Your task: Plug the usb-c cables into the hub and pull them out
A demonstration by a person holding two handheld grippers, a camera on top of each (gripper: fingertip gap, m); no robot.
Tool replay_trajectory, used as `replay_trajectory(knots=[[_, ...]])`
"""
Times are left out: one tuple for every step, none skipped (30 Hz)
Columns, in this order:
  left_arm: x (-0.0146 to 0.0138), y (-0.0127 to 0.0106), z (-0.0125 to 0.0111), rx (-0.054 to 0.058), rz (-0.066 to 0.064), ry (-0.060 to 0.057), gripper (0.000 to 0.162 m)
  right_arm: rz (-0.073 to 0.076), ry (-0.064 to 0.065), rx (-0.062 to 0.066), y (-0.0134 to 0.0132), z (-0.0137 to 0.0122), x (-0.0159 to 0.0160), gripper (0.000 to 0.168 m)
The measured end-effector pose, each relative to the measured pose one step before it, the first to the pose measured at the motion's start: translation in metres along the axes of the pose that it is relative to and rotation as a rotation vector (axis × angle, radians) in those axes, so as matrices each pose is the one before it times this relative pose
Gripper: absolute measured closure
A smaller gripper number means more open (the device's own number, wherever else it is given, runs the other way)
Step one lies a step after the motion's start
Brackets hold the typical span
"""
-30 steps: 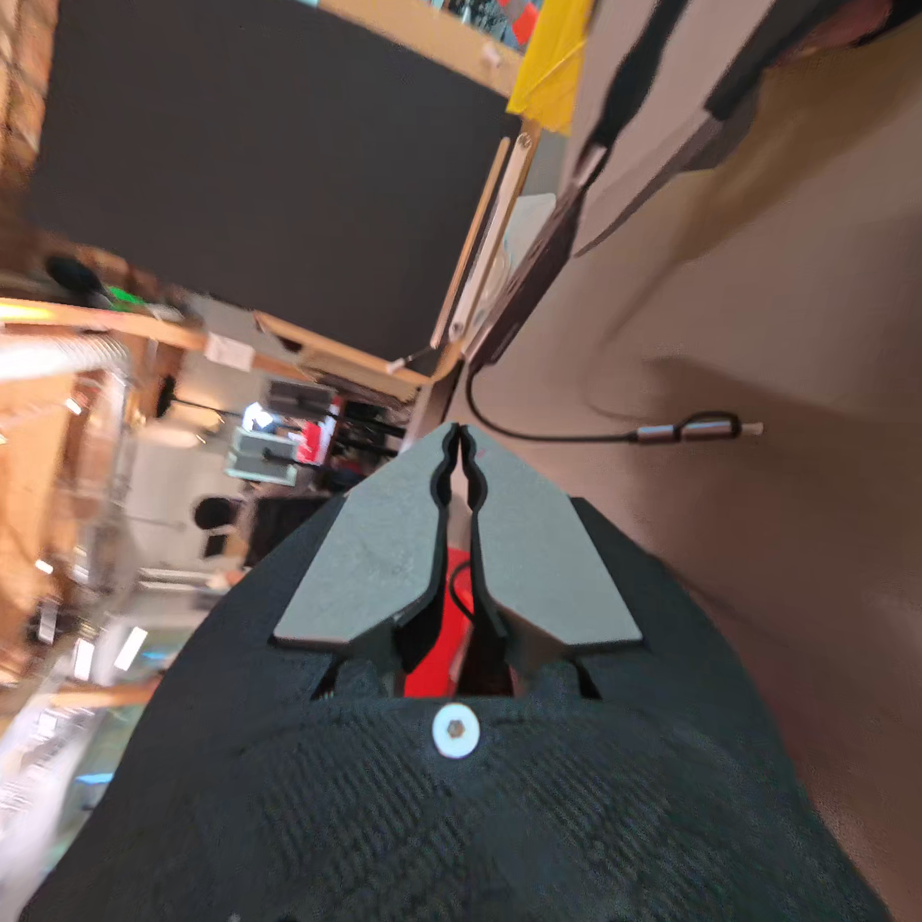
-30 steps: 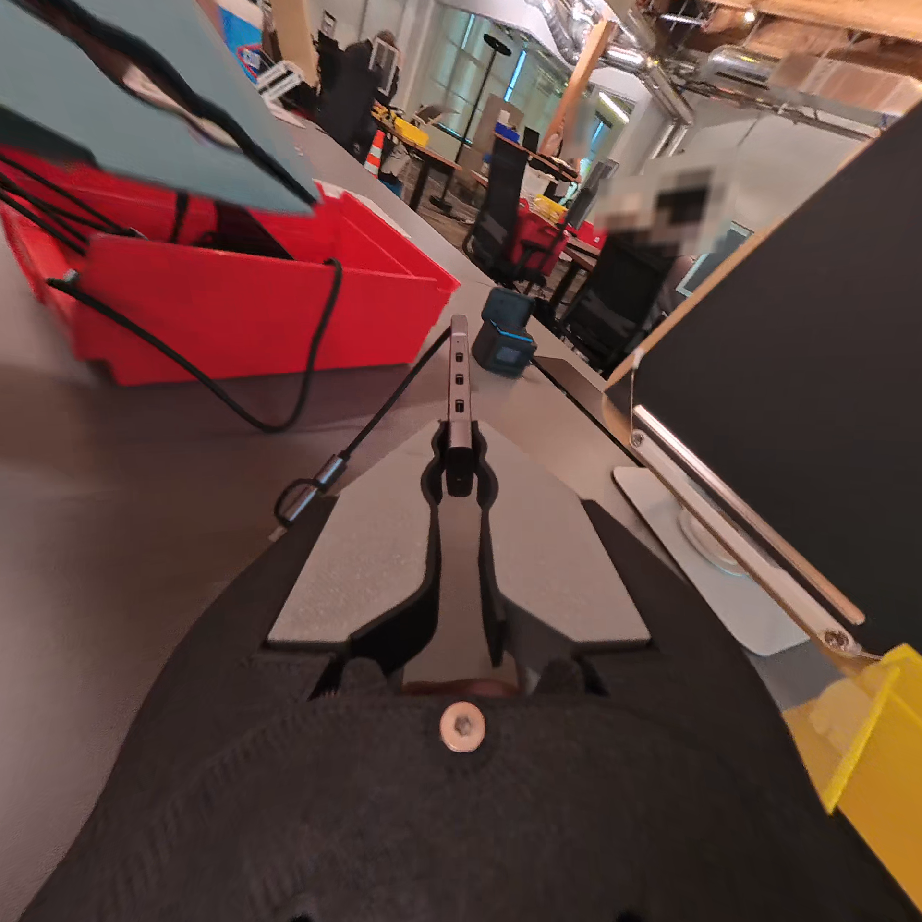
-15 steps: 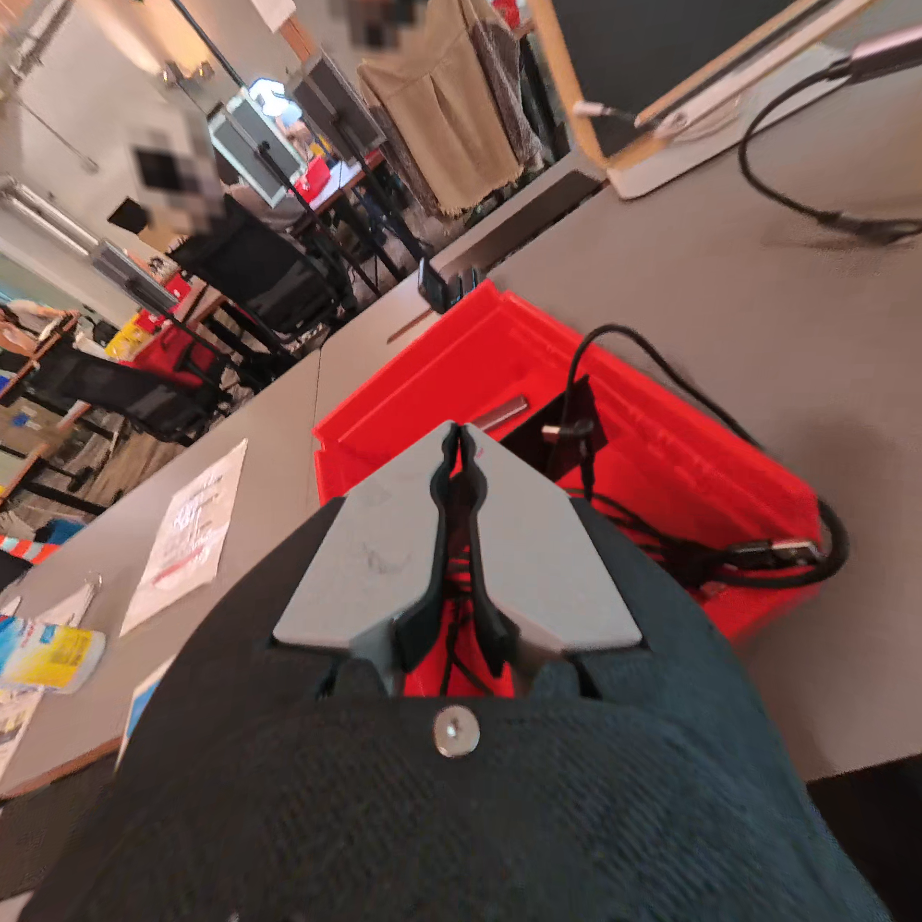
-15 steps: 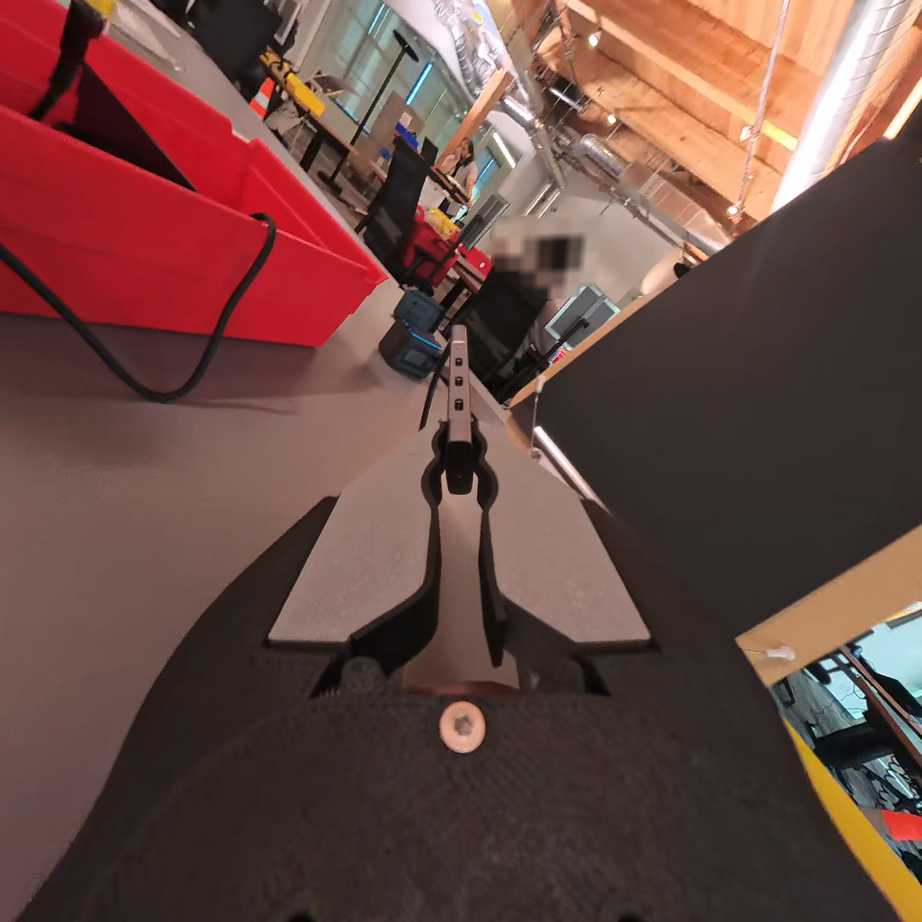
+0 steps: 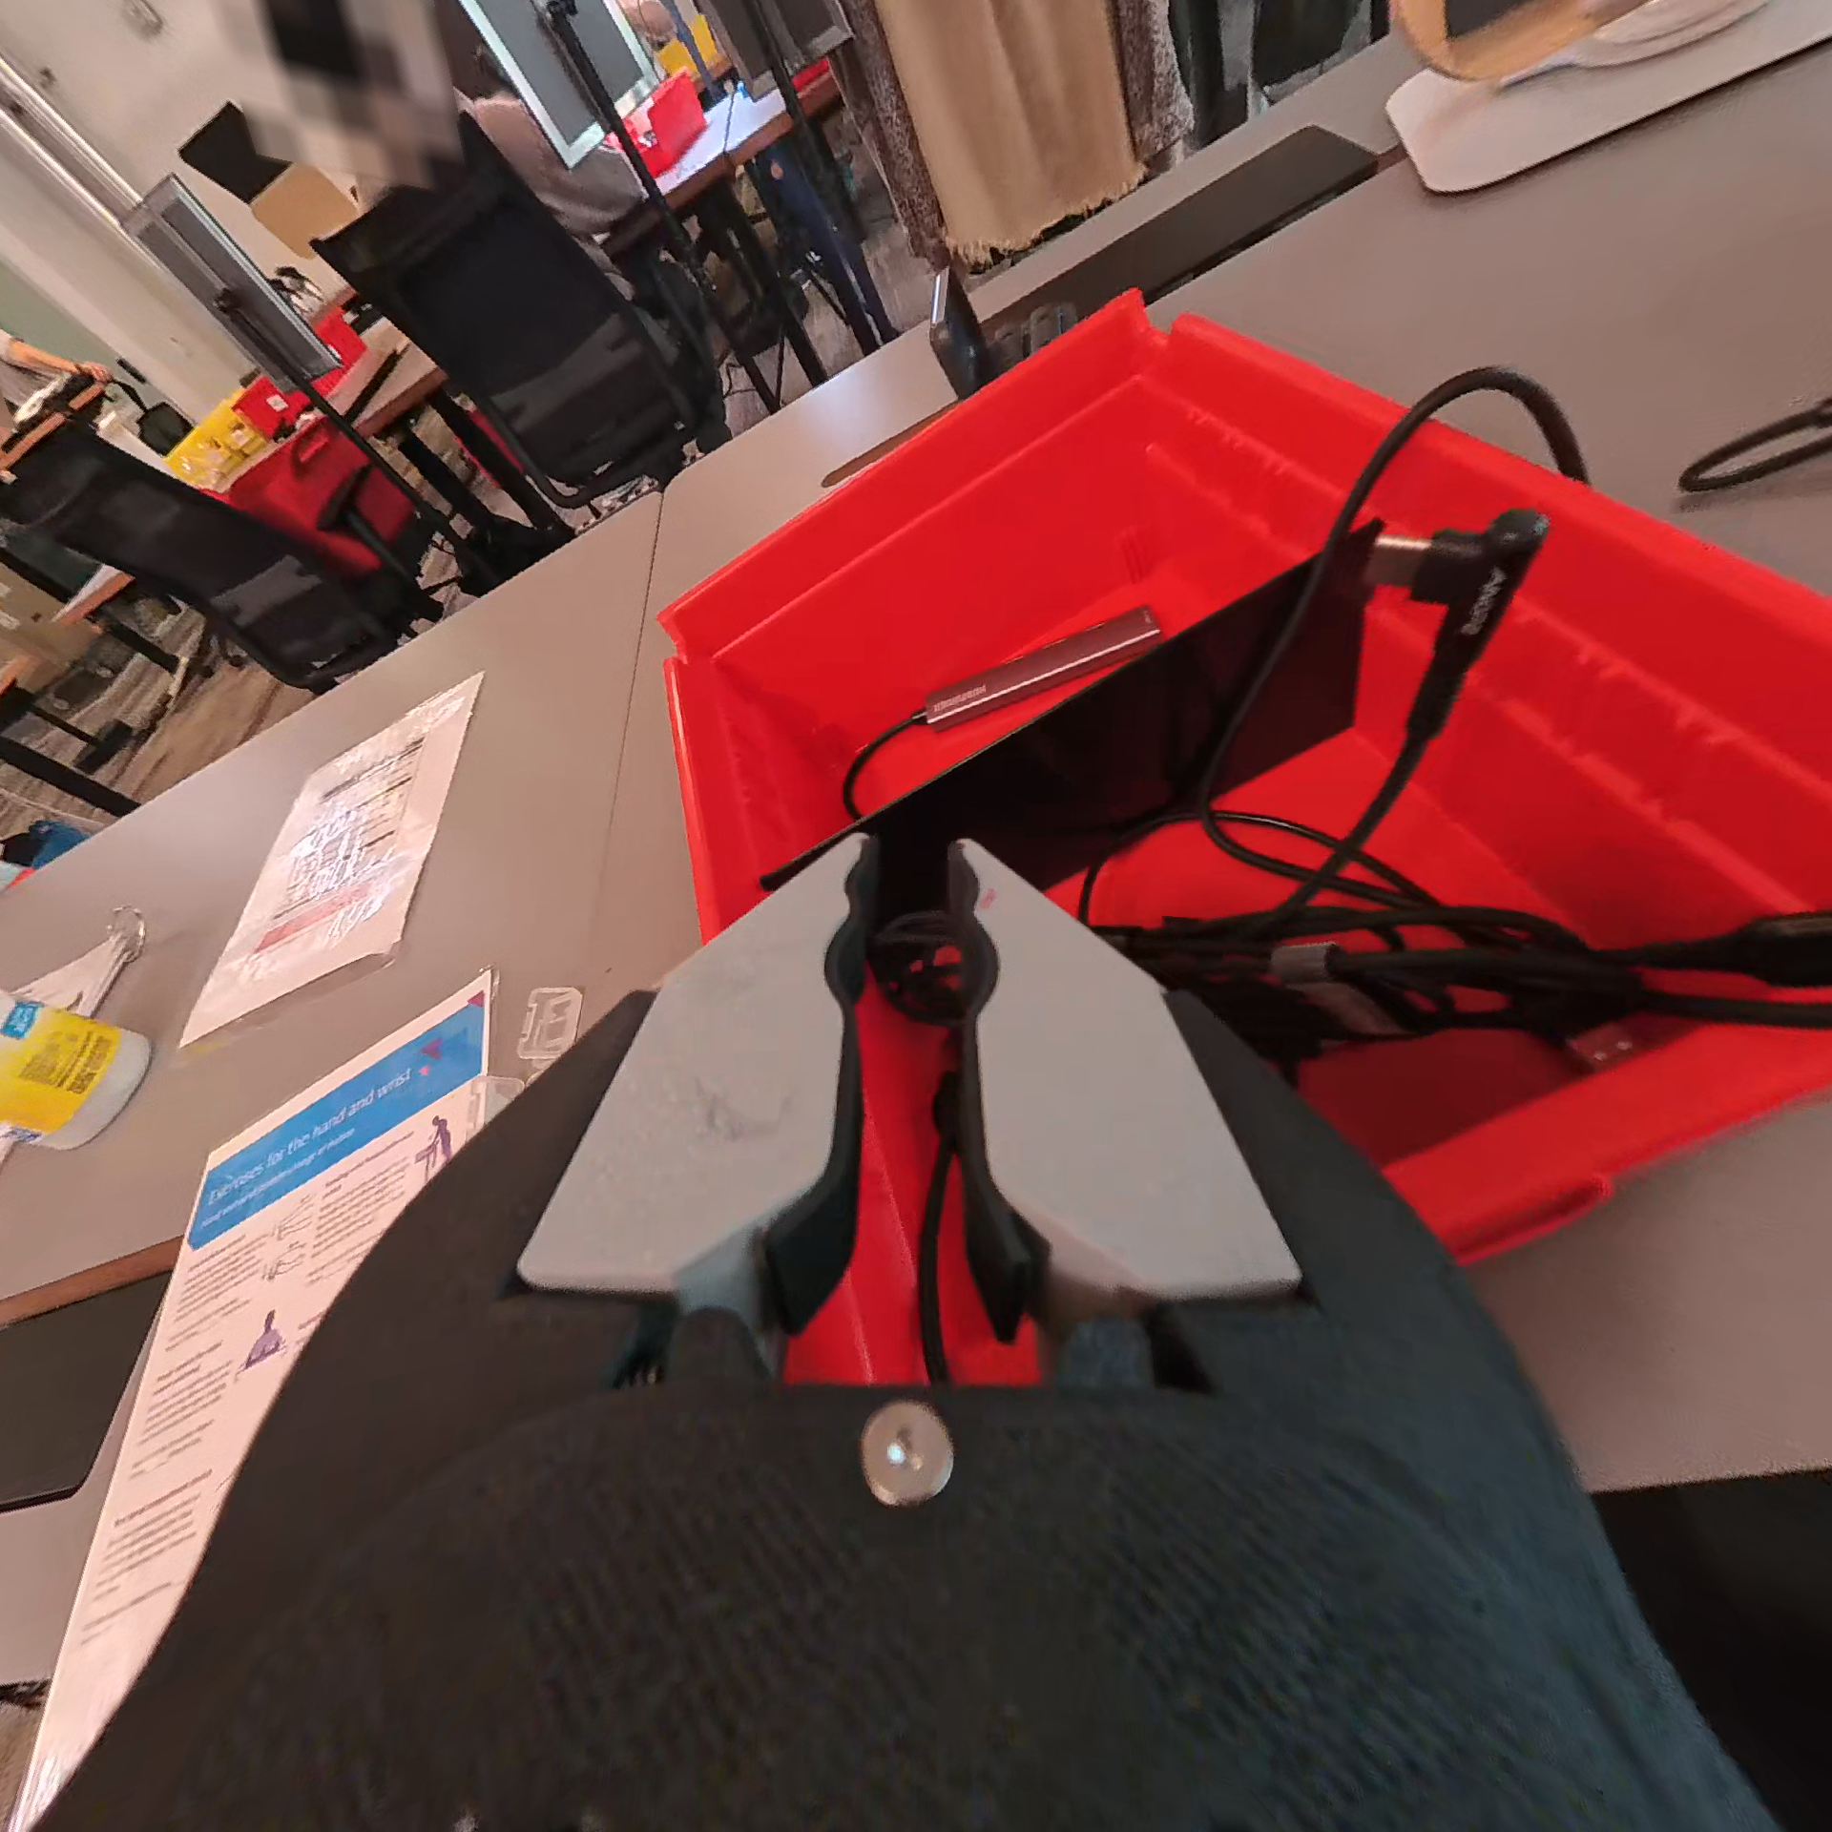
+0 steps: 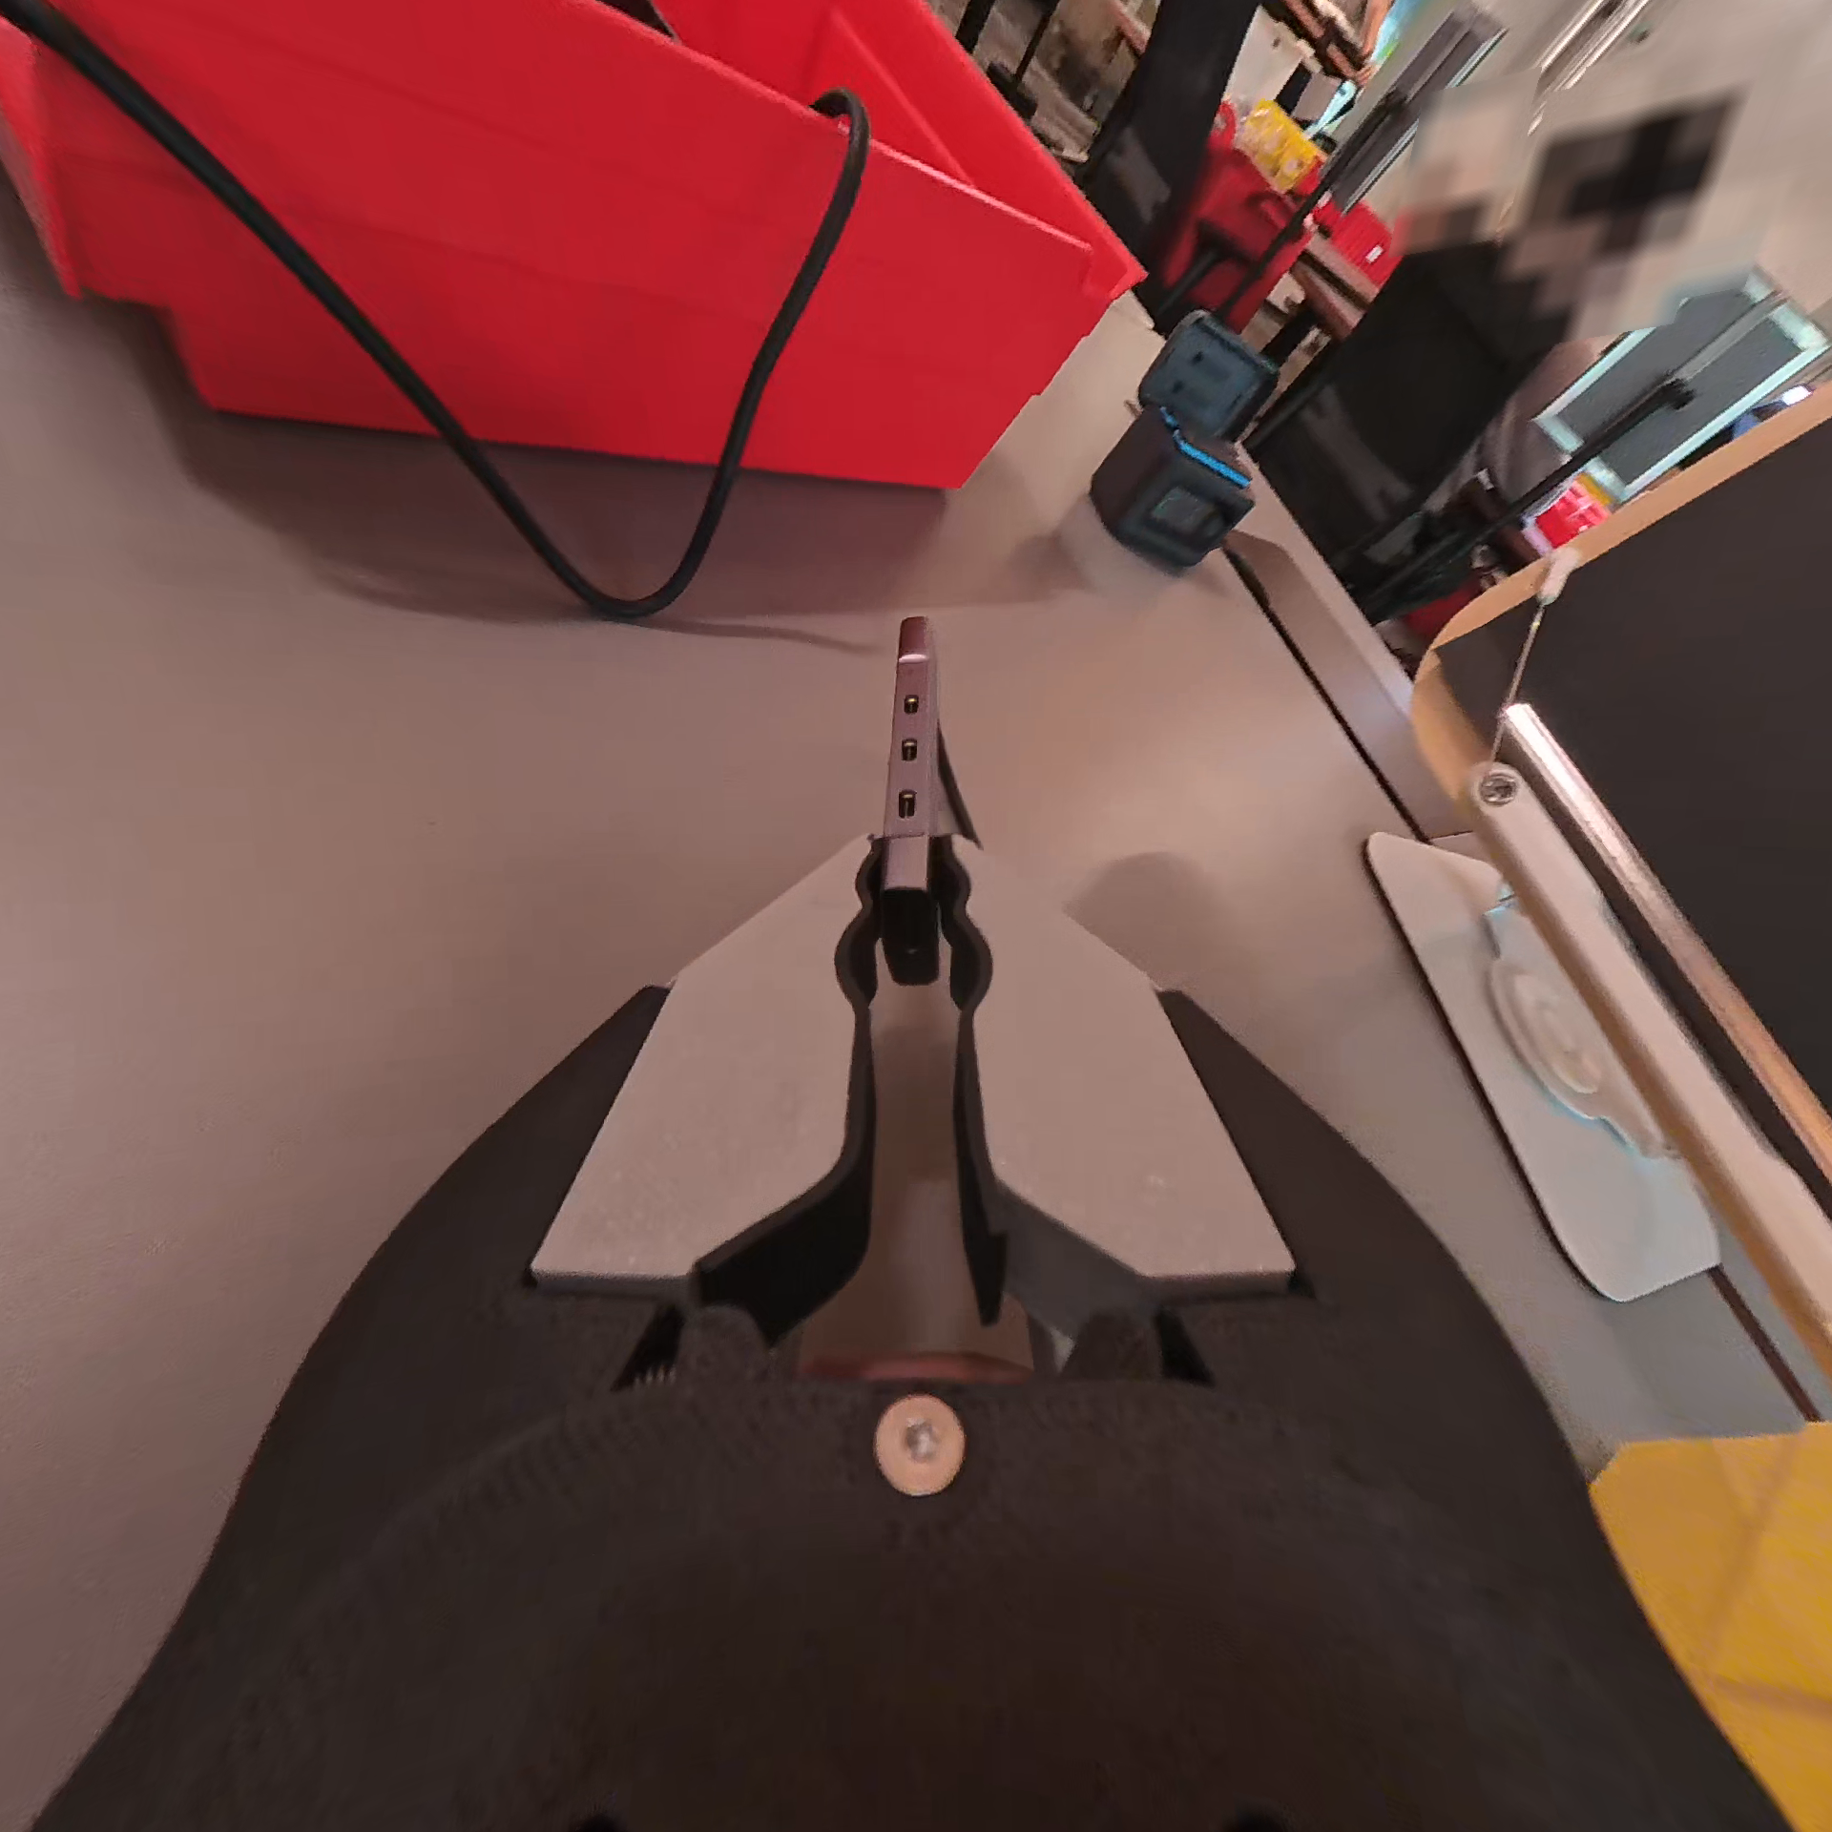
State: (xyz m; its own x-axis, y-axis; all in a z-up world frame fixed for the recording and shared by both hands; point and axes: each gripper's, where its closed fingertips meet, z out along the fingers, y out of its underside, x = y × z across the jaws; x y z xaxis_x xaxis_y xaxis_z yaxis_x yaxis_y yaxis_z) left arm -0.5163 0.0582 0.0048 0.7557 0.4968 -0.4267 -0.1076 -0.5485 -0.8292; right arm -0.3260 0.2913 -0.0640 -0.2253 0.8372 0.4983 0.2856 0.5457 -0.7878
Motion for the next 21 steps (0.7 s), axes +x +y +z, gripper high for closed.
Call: replay_trajectory(knots=[[-0.0008,0.00133,0.00104,-0.0043,-0.0001,-0.0043,0.15,0.0078,-0.0086,-0.0051,0.00127,0.00081,-0.001,0.161],[-0.0005,0.00033,0.00109,-0.0011,-0.0027,-0.0037,0.151,0.0069,-0.0093,-0.0043,0.001,0.00073,-0.00117,0.161],[0.00054,0.00018,0.00095,-0.0016,-0.001,0.0024,0.151,0.0066,-0.0099,-0.0046,0.001,0.0008,-0.00118,0.161],[0.00092,-0.00017,0.00086,-0.0017,0.0019,0.0029,0.151,0.0039,-0.0066,-0.0052,0.00101,0.00063,-0.00096,0.16],[0.00037,-0.0006,0.00046,0.0002,0.0042,-0.0022,0.151,-0.0002,-0.0055,-0.0041,0.00062,0.00047,-0.0011,0.16],[0.00089,-0.00066,0.00017,-0.0002,0.0065,-0.0004,0.151,-0.0014,-0.0076,-0.0041,0.00059,0.00053,-0.00151,0.159],[0.00151,-0.00066,-0.00005,0.0004,0.0056,0.0034,0.151,-0.0008,-0.0082,-0.0052,0.00071,0.00051,-0.00184,0.158],[0.00152,-0.00091,-0.00001,0.0024,0.0024,0.0033,0.151,-0.0014,-0.0053,-0.0043,0.00062,0.00049,-0.00141,0.158],[0.0014,-0.00072,0.00014,0.0018,-0.0007,0.0035,0.151,-0.0022,-0.0053,-0.0029,0.00041,0.00036,-0.00137,0.157],[0.00178,0.00001,0.00037,-0.0022,-0.0006,0.0067,0.151,-0.0017,-0.0064,-0.0031,0.00044,0.00035,-0.00156,0.156],[0.00173,0.00031,0.00057,-0.0038,0.0019,0.0057,0.15,-0.001,-0.0049,-0.0032,0.00041,0.0003,-0.00126,0.156],[0.00108,0.00001,0.00055,-0.0014,0.0023,0.0005,0.15,0.0003,-0.0044,-0.0033,0.00046,0.00024,-0.00107,0.155],[0.00105,0.00018,0.00046,-0.0027,0.0027,0.0005,0.15,0.002,-0.0042,-0.0033,0.00059,0.00014,-0.00102,0.154],[0.00092,-0.00004,0.00027,-0.003,0.0028,0.0001,0.149,0.0024,-0.0028,-0.0024,0.0005,0.0,-0.00053,0.154],[0.00078,-0.00035,-0.00006,-0.0009,0.0028,-0.001,0.149,0.0017,-0.0014,-0.002,0.00052,-0.00015,-0.00035,0.154],[0.00084,-0.00067,-0.00028,0.0003,0.0029,0.0006,0.149,0.0004,-0.0008,-0.0013,0.00035,-0.00014,-0.00013,0.154],[0.00066,-0.00107,-0.00065,0.0019,0.0019,0.0001,0.149,0.0006,-0.0001,-0.001,0.0002,-0.00025,-0.00011,0.154],[0.00058,-0.00123,-0.00073,0.0033,0.0012,0.0001,0.149,0.0018,-0.0002,-0.0008,0.00015,-0.00028,-0.00009,0.154],[0.00037,-0.0013,-0.00074,0.0037,0.0004,-0.0006,0.149,0.0025,-0.002,-0.0013,0.00036,-0.00006,-0.00033,0.153],[0.00022,-0.00103,-0.00074,0.0033,-0.0005,-0.0007,0.149,0.0016,-0.0013,-0.0024,0.00039,0.00005,-0.0002,0.153],[0.0004,-0.0007,-0.00054,0.0024,-0.0014,0.0011,0.149,-0.0006,0.0006,-0.0018,0.00039,-0.00012,-0.00007,0.153]])
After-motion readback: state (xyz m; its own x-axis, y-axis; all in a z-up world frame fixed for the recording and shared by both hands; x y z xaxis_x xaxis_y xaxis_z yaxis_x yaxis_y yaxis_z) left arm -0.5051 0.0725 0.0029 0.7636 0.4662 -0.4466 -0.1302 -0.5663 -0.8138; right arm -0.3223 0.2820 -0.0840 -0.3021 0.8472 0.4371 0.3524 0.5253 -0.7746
